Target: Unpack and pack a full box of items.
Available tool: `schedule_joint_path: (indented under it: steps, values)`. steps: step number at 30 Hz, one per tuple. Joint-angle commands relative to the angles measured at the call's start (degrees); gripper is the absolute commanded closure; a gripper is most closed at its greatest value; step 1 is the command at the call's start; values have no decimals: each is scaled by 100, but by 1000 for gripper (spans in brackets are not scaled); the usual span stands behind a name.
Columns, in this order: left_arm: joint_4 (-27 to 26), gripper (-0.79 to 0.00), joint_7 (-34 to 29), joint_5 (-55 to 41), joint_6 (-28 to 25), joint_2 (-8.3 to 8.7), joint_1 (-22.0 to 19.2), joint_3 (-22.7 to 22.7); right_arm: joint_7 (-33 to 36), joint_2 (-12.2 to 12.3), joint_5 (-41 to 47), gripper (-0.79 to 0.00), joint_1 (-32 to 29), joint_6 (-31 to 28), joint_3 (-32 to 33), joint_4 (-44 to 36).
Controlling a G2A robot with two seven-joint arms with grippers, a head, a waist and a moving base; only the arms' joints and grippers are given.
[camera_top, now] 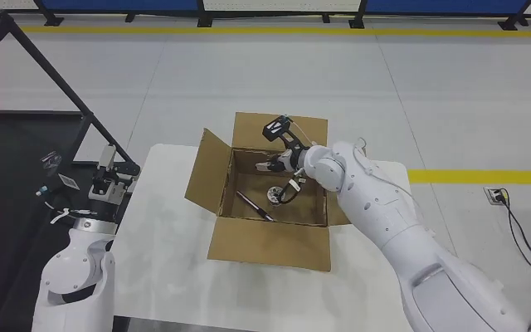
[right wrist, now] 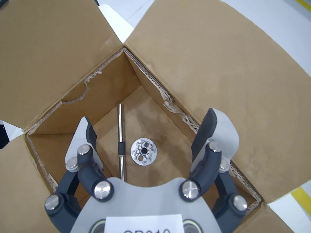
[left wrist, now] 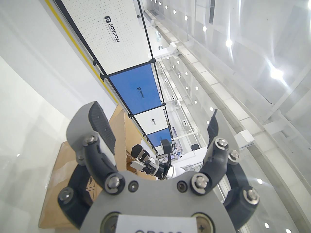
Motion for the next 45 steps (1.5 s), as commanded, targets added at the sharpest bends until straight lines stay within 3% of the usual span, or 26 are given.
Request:
schedule_joint_path:
  steps: [1,19,23,27,31,35,38,41,45]
  values:
    - [0,-785,0,0,0,0,0,0,0,1,0,-785,-1,-1,1,-8]
    - [0,-785,0,0,0,0,0,0,-106,6,72,-785,-87,-35,38,-53]
    - [0,-785,0,0,0,0,0,0,-757,176,-163,-785,-147,-282,286,-352]
    - [0,-785,0,0,0,0,0,0,-1241,512,-640,-785,-459,-288,715,-1095]
    - [0,-785,0,0,0,0,0,0,-1343,1010,-1329,-785,-1344,-24,1525,-2673]
    - [0,-785,0,0,0,0,0,0,-846,1501,-1845,-785,-2923,233,2768,-4986]
    - [0,-785,0,0,0,0,0,0,-390,1715,-2174,-785,-4008,481,3582,-6365]
    - [0,-785,0,0,0,0,0,0,-152,1822,-2390,-785,-4743,726,4149,-7060]
    - [0,-785,0,0,0,0,0,0,15,1904,-2694,-785,-5407,1257,4818,-7290]
